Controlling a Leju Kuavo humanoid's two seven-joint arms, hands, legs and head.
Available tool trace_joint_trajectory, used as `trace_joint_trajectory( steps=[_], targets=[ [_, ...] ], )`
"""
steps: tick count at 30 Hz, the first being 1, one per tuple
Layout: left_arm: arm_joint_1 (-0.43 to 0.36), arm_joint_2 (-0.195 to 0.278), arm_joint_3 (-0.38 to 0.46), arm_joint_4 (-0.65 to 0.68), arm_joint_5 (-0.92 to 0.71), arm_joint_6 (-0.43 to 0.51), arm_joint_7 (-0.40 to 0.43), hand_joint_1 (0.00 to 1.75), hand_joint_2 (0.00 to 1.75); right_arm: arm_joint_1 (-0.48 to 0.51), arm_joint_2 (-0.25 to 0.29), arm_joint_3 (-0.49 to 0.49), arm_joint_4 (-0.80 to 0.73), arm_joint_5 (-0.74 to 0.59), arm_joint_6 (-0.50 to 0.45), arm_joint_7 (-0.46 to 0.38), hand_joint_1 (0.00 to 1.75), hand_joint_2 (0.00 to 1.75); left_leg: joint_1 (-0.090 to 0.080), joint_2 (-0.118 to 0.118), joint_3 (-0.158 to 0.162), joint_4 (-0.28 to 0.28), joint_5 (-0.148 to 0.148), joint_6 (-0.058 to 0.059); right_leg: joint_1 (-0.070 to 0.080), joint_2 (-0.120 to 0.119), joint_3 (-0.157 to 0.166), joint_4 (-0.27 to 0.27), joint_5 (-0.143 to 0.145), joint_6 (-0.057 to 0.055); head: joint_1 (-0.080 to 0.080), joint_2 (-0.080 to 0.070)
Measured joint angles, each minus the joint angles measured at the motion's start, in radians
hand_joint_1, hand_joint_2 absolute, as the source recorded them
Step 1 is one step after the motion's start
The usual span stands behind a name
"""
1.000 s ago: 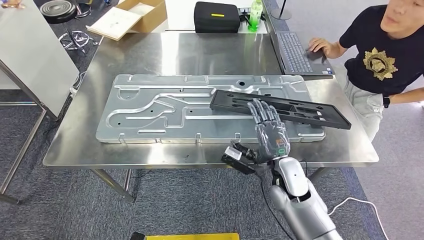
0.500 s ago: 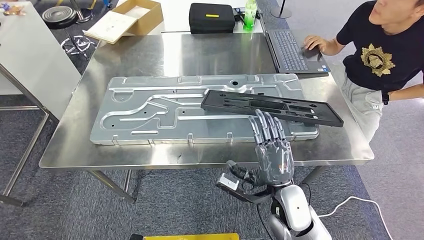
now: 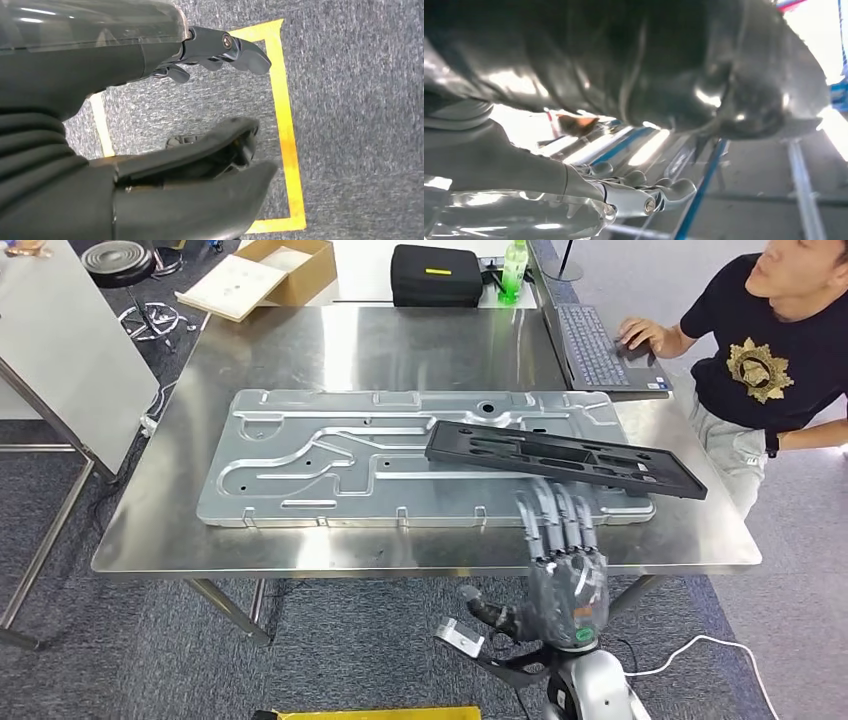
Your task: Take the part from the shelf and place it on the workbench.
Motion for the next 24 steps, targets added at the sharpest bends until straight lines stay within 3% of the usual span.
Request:
trace_joint_trajectory(
  steps=[2, 3, 5, 7, 8, 12, 14, 16, 17, 18, 19, 21, 23, 24],
  targets=[
    [0.002, 0.0, 0.007, 0.0, 0.004, 0.0, 0.0, 0.0, 0.0, 0.04, 0.01, -0.027, -0.033, 0.0, -0.018, -0.013, 0.0, 0.0, -0.003, 0.0, 0.0, 0.001, -0.001, 0.003, 0.0, 0.0, -0.046, 0.095, -0.031, 0.001, 0.0, 0.0],
    [0.004, 0.0, 0.01, 0.0, 0.006, 0.0, -0.001, 0.0, 0.0, 0.057, 0.015, -0.037, -0.047, 0.0, -0.023, -0.019, 0.0, 0.0, -0.004, 0.0, 0.001, 0.001, -0.002, 0.004, 0.0, 0.0, -0.047, 0.096, -0.019, 0.0, 0.0, 0.0],
    [0.006, -0.001, 0.013, 0.0, 0.006, 0.0, -0.001, 0.0, 0.0, 0.079, 0.022, -0.048, -0.072, 0.0, -0.026, -0.025, 0.0, 0.0, -0.005, 0.0, 0.003, 0.002, -0.004, 0.003, 0.001, 0.0, 0.001, -0.002, 0.044, -0.005, 0.0, 0.0],
    [0.005, -0.003, 0.015, 0.0, 0.004, -0.001, -0.001, 0.0, 0.0, 0.091, 0.027, -0.053, -0.091, 0.0, -0.028, -0.029, 0.0, 0.0, -0.009, 0.0, 0.004, 0.004, -0.007, -0.003, 0.005, 0.0, 0.059, -0.12, 0.087, -0.013, 0.0, 0.0],
    [0.004, -0.003, 0.016, 0.0, 0.002, -0.002, -0.001, 0.0, 0.0, 0.095, 0.03, -0.055, -0.097, -0.001, -0.027, -0.03, 0.0, 0.0, -0.01, 0.0, 0.004, 0.005, -0.008, -0.007, 0.008, 0.0, 0.073, -0.15, 0.093, -0.015, 0.0, 0.0],
    [0.0, -0.004, 0.015, 0.0, -0.027, -0.01, -0.005, 0.0, 0.0, 0.097, 0.033, -0.056, -0.099, -0.01, -0.007, -0.03, 0.0, 0.0, -0.007, 0.001, 0.002, 0.017, -0.02, -0.027, 0.007, 0.001, 0.081, -0.171, 0.097, -0.033, 0.0, 0.0],
    [-0.002, -0.004, 0.01, 0.0, -0.045, -0.012, -0.009, 0.0, 0.0, 0.086, 0.033, -0.056, -0.091, -0.019, 0.009, -0.03, 0.0, 0.0, -0.005, 0.001, -0.031, 0.093, -0.069, -0.036, 0.002, -0.002, 0.086, -0.178, 0.102, -0.041, -0.001, 0.0],
    [-0.003, -0.004, 0.005, 0.0, -0.056, -0.014, -0.011, 0.0, 0.0, 0.075, 0.033, -0.056, -0.08, -0.026, 0.019, -0.031, 0.0, 0.0, -0.003, 0.002, -0.09, 0.221, -0.13, -0.042, 0.003, -0.004, 0.085, -0.177, 0.102, -0.045, -0.001, 0.0],
    [-0.003, -0.004, 0.004, 0.0, -0.058, -0.015, -0.012, 0.0, 0.0, 0.071, 0.033, -0.057, -0.075, -0.028, 0.022, -0.031, 0.0, 0.0, -0.002, 0.002, -0.112, 0.265, -0.142, -0.045, 0.003, -0.004, 0.085, -0.176, 0.101, -0.045, -0.001, 0.0],
    [-0.003, -0.004, 0.003, 0.0, -0.06, -0.015, -0.012, 0.0, 0.0, 0.068, 0.033, -0.057, -0.07, -0.031, 0.026, -0.031, 0.0, 0.0, 0.0, 0.002, -0.116, 0.274, -0.134, -0.047, 0.003, -0.005, 0.084, -0.174, 0.101, -0.045, -0.001, 0.0],
    [-0.003, -0.003, 0.001, 0.0, -0.062, -0.015, -0.013, 0.0, 0.0, 0.065, 0.033, -0.057, -0.066, -0.037, 0.031, -0.032, 0.0, 0.0, 0.002, 0.002, -0.103, 0.246, -0.108, -0.048, 0.003, -0.004, 0.084, -0.172, 0.1, -0.044, -0.001, 0.0],
    [-0.005, -0.002, -0.002, 0.0, -0.065, -0.015, -0.01, 0.0, 0.0, 0.055, 0.033, -0.057, -0.056, -0.06, 0.045, -0.035, 0.0, 0.0, 0.003, 0.002, -0.042, 0.12, -0.043, -0.047, 0.003, -0.003, 0.084, -0.165, 0.096, -0.039, -0.001, 0.0],
    [-0.009, -0.002, -0.005, 0.0, -0.065, -0.014, -0.002, 0.0, 0.0, 0.043, 0.033, -0.057, -0.044, -0.091, 0.055, -0.042, 0.0, 0.0, 0.001, 0.002, -0.001, 0.031, -0.016, -0.04, 0.005, -0.003, 0.08, -0.158, 0.093, -0.029, -0.001, 0.0],
    [-0.009, -0.001, -0.005, 0.0, -0.065, -0.015, 0.002, 0.0, 0.0, 0.037, 0.033, -0.056, -0.038, -0.103, 0.059, -0.046, 0.0, 0.0, -0.001, 0.001, 0.003, 0.018, -0.018, -0.035, 0.007, -0.003, 0.078, -0.157, 0.093, -0.024, 0.0, 0.0]
  ],
)
